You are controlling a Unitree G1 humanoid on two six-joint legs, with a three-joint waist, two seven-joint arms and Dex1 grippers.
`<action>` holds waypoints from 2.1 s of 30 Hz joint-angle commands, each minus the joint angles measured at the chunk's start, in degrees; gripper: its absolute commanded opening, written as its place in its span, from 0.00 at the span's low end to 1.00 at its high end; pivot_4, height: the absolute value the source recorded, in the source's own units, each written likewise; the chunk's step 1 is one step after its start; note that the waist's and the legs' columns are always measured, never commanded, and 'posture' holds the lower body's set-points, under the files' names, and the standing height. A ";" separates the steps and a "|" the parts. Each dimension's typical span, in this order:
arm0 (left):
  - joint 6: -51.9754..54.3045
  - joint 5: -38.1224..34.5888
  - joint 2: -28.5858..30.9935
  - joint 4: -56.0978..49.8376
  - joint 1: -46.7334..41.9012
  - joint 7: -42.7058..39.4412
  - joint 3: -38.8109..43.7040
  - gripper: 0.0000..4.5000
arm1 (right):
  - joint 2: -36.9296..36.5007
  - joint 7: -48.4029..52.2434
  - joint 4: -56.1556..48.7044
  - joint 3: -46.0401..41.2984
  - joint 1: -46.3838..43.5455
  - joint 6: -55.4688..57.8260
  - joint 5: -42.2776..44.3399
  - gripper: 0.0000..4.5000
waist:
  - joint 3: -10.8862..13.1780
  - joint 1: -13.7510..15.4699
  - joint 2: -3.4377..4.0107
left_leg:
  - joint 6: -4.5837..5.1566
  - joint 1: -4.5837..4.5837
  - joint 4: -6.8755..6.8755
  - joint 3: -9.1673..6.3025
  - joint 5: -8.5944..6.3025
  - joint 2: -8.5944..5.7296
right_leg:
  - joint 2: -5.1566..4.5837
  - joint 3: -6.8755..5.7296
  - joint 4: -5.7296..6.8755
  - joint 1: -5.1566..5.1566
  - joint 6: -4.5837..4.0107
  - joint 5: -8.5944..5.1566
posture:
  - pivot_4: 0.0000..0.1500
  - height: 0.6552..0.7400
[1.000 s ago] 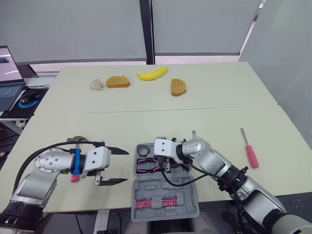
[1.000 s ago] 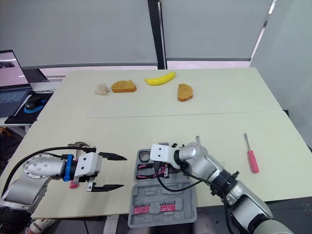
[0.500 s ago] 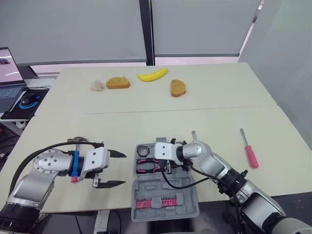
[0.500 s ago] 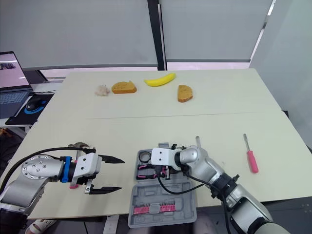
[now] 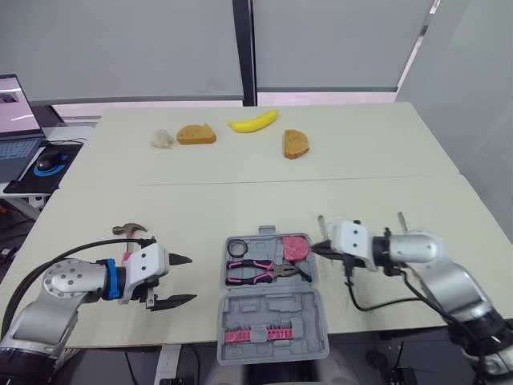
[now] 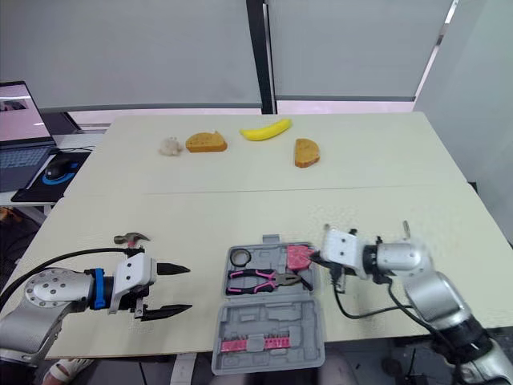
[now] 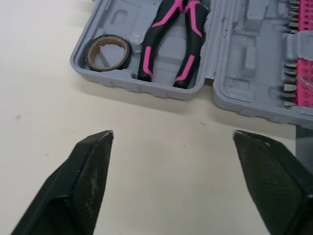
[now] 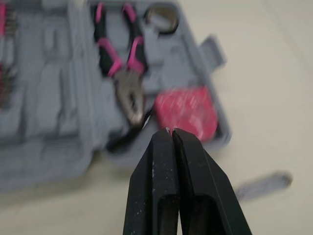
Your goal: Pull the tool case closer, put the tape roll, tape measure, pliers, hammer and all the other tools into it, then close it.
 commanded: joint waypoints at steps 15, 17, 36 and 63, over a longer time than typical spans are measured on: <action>-6.26 9.72 -7.00 4.44 -2.62 3.87 -10.15 0.01 | 3.82 -3.65 8.97 8.00 1.62 -8.32 -6.75 0.00 | -0.01 -0.09 -0.02 | 0.00 0.08 0.06 0.06 0.00 0.04 | 0.03 0.00 0.00 0.13 0.06 0.03 | 1.00 1.00; -6.39 10.68 -8.13 4.86 -4.05 4.83 -10.97 0.01 | 4.56 -3.59 10.44 8.81 0.40 -8.85 -7.14 0.00 | -0.01 -0.08 -0.02 | 0.00 0.09 0.06 0.04 0.00 0.04 | 0.04 -0.01 0.01 0.14 0.06 0.03 | 1.00 1.00; -3.79 12.98 -13.62 4.81 -9.68 7.02 -15.39 0.01 | 12.95 -3.76 15.99 13.69 -7.00 -8.70 -7.99 0.00 | -0.01 -0.18 -0.02 | -0.01 0.13 0.11 0.04 0.01 0.02 | 0.05 0.02 0.14 0.13 0.07 0.04 | 1.00 1.00; -8.20 18.65 -18.01 18.41 -20.99 11.15 -15.58 0.01 | 19.33 -6.34 23.84 13.14 -15.43 -6.44 -9.71 0.00 | -0.03 -0.21 -0.01 | -0.02 0.22 0.16 0.06 0.02 -0.02 | 0.05 0.05 0.36 0.11 0.06 0.04 | 1.00 1.00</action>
